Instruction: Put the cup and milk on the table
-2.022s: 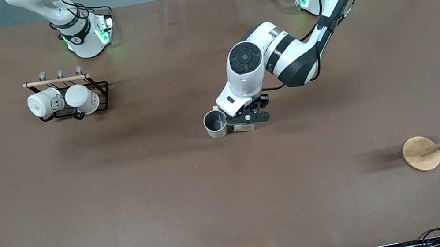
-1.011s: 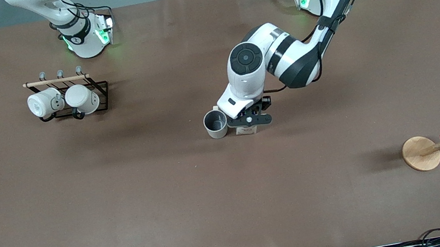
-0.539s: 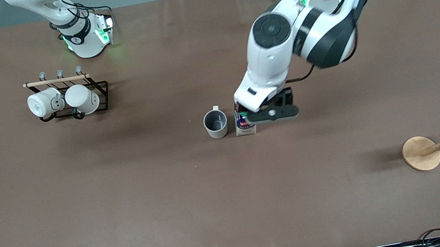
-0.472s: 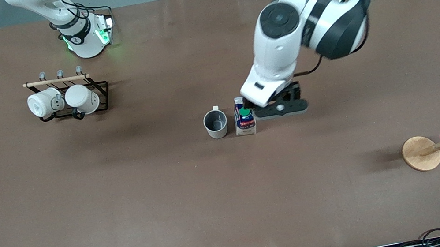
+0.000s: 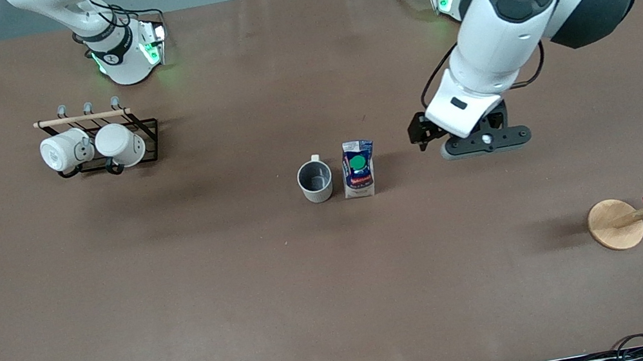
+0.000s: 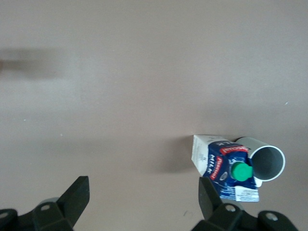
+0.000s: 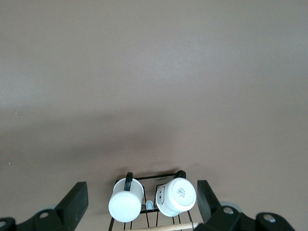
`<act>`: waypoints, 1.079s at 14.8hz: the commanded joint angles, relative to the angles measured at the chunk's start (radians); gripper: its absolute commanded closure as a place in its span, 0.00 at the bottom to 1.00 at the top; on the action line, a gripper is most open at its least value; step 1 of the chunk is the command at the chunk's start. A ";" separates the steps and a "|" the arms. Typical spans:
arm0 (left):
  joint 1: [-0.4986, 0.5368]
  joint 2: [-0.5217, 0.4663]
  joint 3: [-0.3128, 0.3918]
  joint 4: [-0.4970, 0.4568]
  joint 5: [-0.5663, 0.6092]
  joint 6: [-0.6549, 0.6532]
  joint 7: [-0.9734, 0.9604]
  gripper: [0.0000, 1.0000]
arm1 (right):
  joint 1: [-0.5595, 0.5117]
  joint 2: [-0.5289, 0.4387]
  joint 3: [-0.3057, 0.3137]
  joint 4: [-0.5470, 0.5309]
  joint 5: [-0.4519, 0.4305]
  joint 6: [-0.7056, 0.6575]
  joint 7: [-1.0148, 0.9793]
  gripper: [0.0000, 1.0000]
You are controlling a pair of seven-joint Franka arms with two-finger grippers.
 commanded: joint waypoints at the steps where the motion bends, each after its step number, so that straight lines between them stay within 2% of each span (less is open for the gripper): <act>1: 0.034 -0.047 -0.007 -0.023 -0.020 -0.014 0.025 0.00 | -0.017 -0.013 0.012 -0.011 0.021 -0.002 -0.010 0.00; 5: 0.104 -0.073 -0.010 -0.023 -0.042 -0.022 0.042 0.00 | -0.015 -0.013 0.012 -0.010 0.019 0.005 -0.010 0.00; 8: 0.106 -0.095 0.016 -0.026 -0.068 -0.022 0.111 0.00 | -0.015 -0.013 0.012 -0.008 0.019 0.001 -0.010 0.00; 10: 0.065 -0.121 0.103 -0.036 -0.086 -0.023 0.157 0.00 | -0.015 -0.013 0.012 -0.008 0.019 0.003 -0.010 0.00; 13: 0.028 -0.187 0.243 -0.070 -0.180 -0.026 0.298 0.00 | -0.015 -0.013 0.012 -0.008 0.019 0.003 -0.010 0.00; 16: -0.017 -0.282 0.353 -0.148 -0.192 -0.032 0.383 0.00 | -0.015 -0.013 0.012 -0.010 0.019 -0.002 -0.010 0.00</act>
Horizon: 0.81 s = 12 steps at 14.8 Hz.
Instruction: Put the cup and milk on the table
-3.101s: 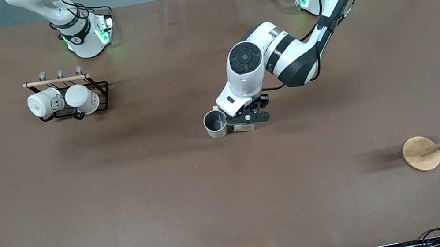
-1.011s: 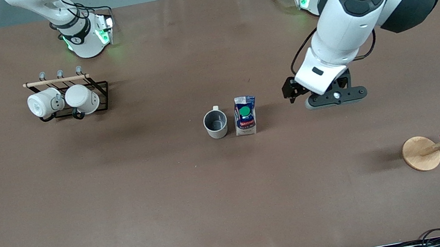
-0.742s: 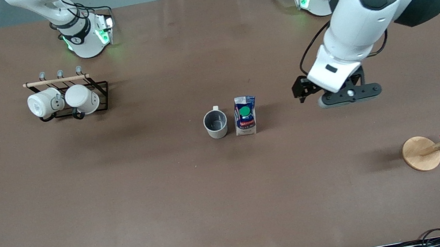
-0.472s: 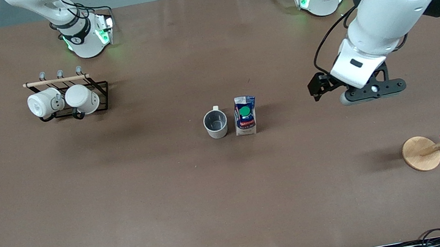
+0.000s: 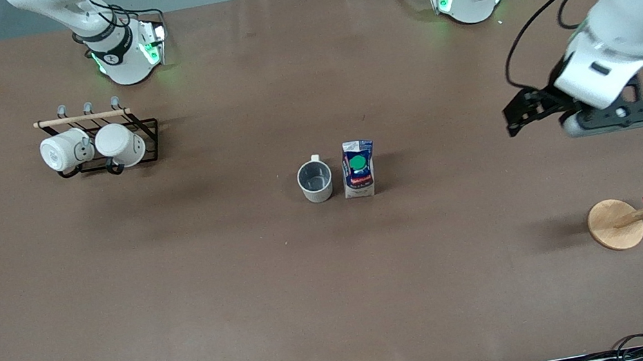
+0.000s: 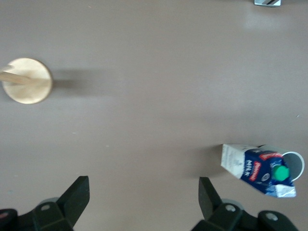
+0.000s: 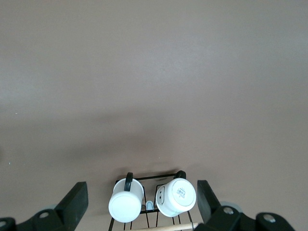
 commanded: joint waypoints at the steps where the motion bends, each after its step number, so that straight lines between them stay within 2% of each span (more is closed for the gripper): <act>1: -0.034 -0.126 0.075 -0.113 -0.019 -0.002 0.066 0.00 | -0.015 -0.013 0.011 -0.008 0.019 0.000 -0.010 0.00; 3: -0.034 -0.146 0.103 -0.128 -0.015 -0.005 0.093 0.00 | -0.015 -0.013 0.011 -0.010 0.019 -0.004 -0.011 0.00; 9: -0.044 -0.125 0.106 -0.115 0.057 -0.046 0.089 0.00 | -0.008 -0.015 0.016 -0.008 0.019 0.000 -0.011 0.00; 12: -0.044 -0.054 0.113 -0.010 0.047 -0.080 0.090 0.00 | 0.031 -0.018 0.028 -0.007 0.007 -0.003 -0.013 0.00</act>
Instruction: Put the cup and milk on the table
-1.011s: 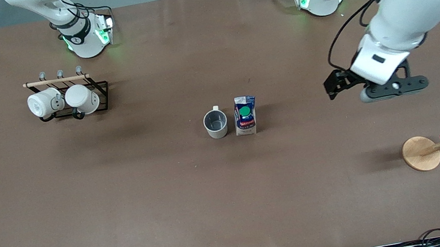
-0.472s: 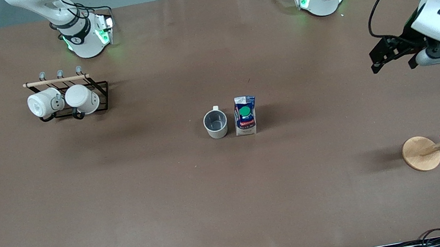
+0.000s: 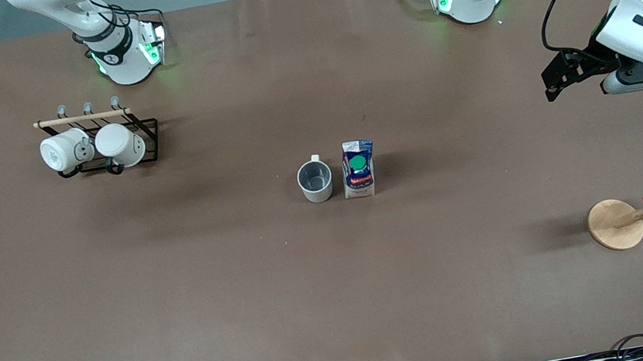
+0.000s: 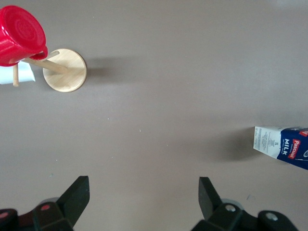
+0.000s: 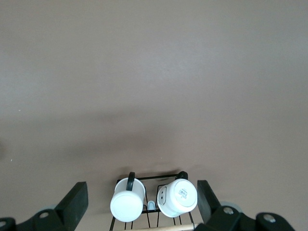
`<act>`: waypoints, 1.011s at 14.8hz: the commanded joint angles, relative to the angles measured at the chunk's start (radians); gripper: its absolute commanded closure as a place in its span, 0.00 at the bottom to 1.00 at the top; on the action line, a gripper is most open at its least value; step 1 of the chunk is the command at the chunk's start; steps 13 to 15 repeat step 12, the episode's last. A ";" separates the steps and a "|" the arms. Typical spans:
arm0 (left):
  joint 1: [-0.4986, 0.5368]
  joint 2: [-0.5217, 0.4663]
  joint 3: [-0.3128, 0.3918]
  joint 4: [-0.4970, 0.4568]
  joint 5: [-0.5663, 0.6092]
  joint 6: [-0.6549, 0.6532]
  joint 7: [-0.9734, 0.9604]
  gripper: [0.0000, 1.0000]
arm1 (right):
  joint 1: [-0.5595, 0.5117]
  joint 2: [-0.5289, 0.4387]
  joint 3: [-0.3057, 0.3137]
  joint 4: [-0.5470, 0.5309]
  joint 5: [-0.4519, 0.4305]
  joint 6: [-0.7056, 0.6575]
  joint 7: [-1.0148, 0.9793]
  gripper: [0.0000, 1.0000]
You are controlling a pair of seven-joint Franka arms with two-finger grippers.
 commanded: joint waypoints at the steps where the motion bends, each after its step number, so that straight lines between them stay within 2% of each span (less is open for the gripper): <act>1: -0.010 0.055 0.016 0.096 0.008 -0.054 0.002 0.00 | 0.018 -0.018 0.005 -0.008 0.008 0.004 -0.006 0.00; 9: -0.021 0.046 0.019 0.077 0.004 -0.057 0.004 0.00 | 0.016 -0.016 0.004 -0.008 0.007 0.004 -0.006 0.00; 12: -0.043 0.043 0.056 0.077 0.004 -0.065 0.013 0.00 | 0.016 -0.016 0.004 -0.008 0.007 0.007 -0.004 0.00; 15: -0.043 0.043 0.056 0.077 0.004 -0.065 0.013 0.00 | 0.016 -0.016 0.004 -0.008 0.007 0.007 -0.004 0.00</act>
